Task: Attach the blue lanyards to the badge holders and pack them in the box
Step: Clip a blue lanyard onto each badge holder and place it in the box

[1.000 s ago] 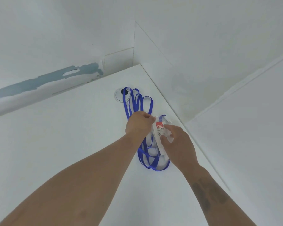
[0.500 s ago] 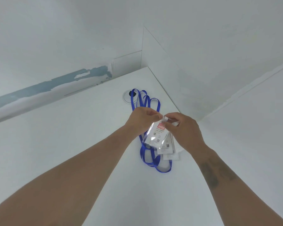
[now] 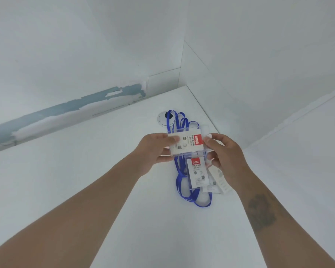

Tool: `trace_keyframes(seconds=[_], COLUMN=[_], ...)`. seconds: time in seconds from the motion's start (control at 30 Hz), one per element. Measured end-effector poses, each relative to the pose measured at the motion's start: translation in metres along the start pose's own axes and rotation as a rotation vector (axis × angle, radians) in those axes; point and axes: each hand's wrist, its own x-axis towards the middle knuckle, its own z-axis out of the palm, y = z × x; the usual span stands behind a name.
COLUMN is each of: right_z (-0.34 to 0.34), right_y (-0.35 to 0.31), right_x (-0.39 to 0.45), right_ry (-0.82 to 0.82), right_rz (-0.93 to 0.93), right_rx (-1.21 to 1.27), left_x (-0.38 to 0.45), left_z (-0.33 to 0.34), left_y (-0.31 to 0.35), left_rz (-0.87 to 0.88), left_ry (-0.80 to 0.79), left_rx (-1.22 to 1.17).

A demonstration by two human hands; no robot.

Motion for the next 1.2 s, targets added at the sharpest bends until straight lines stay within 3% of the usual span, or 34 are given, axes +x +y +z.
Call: trace_keyframes(seconds=[0.23,0.37,0.6,0.67,0.9,1.03,1.2], right_z=[0.025,0.055,0.138,0.166,0.251,0.285,0.299], right_y=[-0.019,-0.033,-0.044,-0.043,-0.033,-0.010,-0.015], right_x=[-0.021,-0.030,-0.064,-0.083,-0.156,-0.180,-0.199], right_ry=[-0.274,-0.338,-0.401,-0.409,-0.575,-0.631,-0.638], right_rz=[-0.121,-0.269,-0.519,-0.573,-0.445,-0.505,-0.719], right_rx=[-0.128,-0.363,-0.557,-0.503,-0.327,-0.584,-0.991], left_x=[-0.034,-0.068,-0.137,-0.160,-0.219,-0.237,-0.246], left_z=[-0.041,-0.075,-0.136,-0.155,-0.196,-0.223,-0.244], left_y=[0.021,0.033,0.035,0.029,0.010,0.004,-0.010], left_rz=[0.142,0.186,0.247,0.251,0.333,0.386,0.364], left_ry=[0.075,0.094,0.173,0.172,0.244,0.424,0.599], left_rx=[-0.065,-0.095,-0.245,-0.285,-0.342,-0.309,-0.156])
